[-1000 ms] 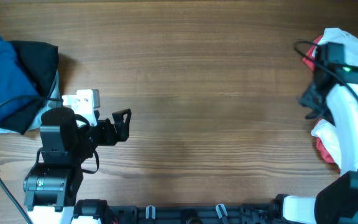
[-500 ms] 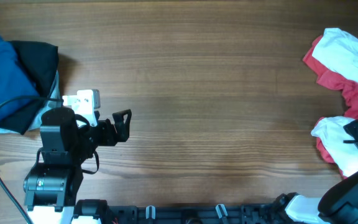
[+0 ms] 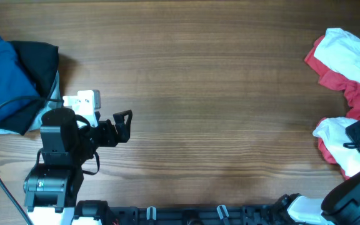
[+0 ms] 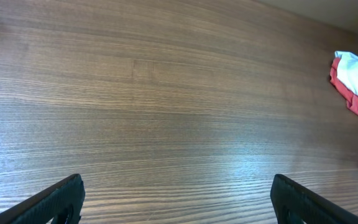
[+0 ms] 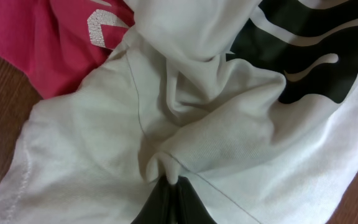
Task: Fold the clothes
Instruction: 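Pull the white shirt leftward toward table center with the right gripper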
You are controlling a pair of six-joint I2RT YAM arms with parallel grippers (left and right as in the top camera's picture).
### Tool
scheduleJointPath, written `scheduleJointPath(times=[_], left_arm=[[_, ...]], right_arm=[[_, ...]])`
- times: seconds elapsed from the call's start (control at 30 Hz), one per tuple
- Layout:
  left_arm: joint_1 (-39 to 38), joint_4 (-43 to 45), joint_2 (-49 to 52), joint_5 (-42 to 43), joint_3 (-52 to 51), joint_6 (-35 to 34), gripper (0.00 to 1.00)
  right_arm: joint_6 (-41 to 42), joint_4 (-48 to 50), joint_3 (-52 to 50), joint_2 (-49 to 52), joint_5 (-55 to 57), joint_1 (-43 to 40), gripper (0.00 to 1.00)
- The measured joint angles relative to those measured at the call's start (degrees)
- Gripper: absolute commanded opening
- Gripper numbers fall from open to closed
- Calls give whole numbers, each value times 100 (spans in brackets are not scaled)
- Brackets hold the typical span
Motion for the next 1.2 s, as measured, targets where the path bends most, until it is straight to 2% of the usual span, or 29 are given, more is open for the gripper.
scheduleJointPath(times=[0.17, 0.43, 0.6, 0.7, 0.73, 0.77, 0.83, 0.9, 0.93, 1.1, 1.2], left_arm=[[0, 0, 0, 2, 0, 0, 96], [0, -52, 0, 2, 0, 0, 96], [0, -55, -2, 2, 0, 0, 96], [0, -59, -2, 2, 0, 0, 96], [0, -55, 0, 0, 0, 0, 95], [0, -57, 0, 2, 0, 0, 95], [0, -61, -2, 2, 0, 0, 96], [0, -72, 0, 2, 0, 0, 96], [0, -83, -2, 2, 0, 0, 96], [0, -101, 0, 2, 2, 0, 96], [0, -105, 0, 2, 0, 0, 97]], right_arm=[[7, -122, 0, -59, -66, 2, 4], [17, -160, 0, -1178, -435, 151, 4], [-131, -525, 157, -2118, -664, 1198, 4], [-216, -752, 400, -2771, -503, 2192, 6], [-208, -809, 448, -2927, -382, 2332, 12], [-179, -907, 476, -3051, -216, 2371, 26], [-129, -994, 485, -3001, -4, 2232, 67], [-114, -1032, 487, -2651, 98, 1950, 81], [-116, -1049, 494, -2363, 157, 1775, 84], [-103, -1117, 494, -750, 354, 1086, 87], [-103, -1088, 494, -227, 487, 824, 87]])
